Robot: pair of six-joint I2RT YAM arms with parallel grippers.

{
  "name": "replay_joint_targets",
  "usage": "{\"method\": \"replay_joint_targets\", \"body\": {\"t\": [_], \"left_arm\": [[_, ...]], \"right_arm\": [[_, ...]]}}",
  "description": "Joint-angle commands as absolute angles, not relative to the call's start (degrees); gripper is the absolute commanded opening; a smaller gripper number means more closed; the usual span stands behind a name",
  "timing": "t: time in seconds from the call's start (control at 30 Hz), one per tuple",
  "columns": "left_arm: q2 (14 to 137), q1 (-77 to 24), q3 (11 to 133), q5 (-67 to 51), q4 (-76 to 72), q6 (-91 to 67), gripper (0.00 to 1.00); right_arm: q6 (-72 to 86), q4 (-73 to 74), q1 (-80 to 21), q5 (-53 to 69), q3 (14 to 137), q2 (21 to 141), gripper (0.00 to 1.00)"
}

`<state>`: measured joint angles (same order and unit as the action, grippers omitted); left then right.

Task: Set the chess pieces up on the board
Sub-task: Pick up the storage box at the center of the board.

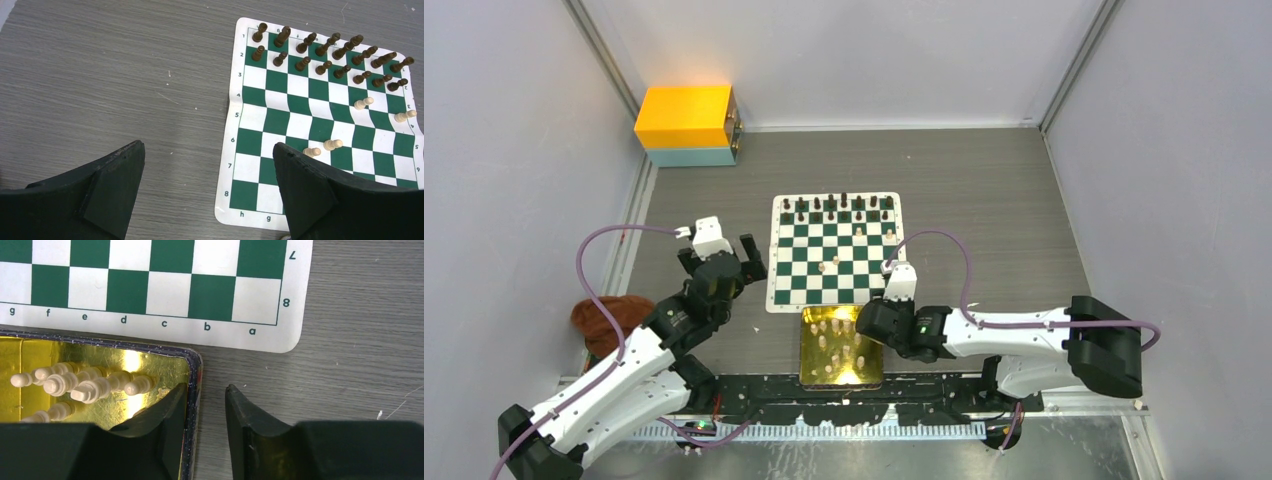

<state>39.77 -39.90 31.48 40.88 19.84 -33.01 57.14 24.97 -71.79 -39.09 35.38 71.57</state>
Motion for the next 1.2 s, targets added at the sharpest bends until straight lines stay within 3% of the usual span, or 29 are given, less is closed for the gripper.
{"method": "replay_joint_targets", "body": {"t": [0.0,0.4,1.17], "left_arm": [[39.5,-40.0,31.1,41.8,16.1,-33.9,0.99],[40.4,-40.1,31.5,41.9,15.1,-33.6,0.99],[40.6,-40.1,33.1,41.9,16.2,-34.3,0.99]], "right_arm": [[57.1,22.3,-70.5,-38.8,35.5,71.8,0.36],[55.6,24.9,-69.0,-37.8,37.8,73.5,0.0],[54.3,46.7,-66.9,-48.2,48.8,62.8,0.0]]}}
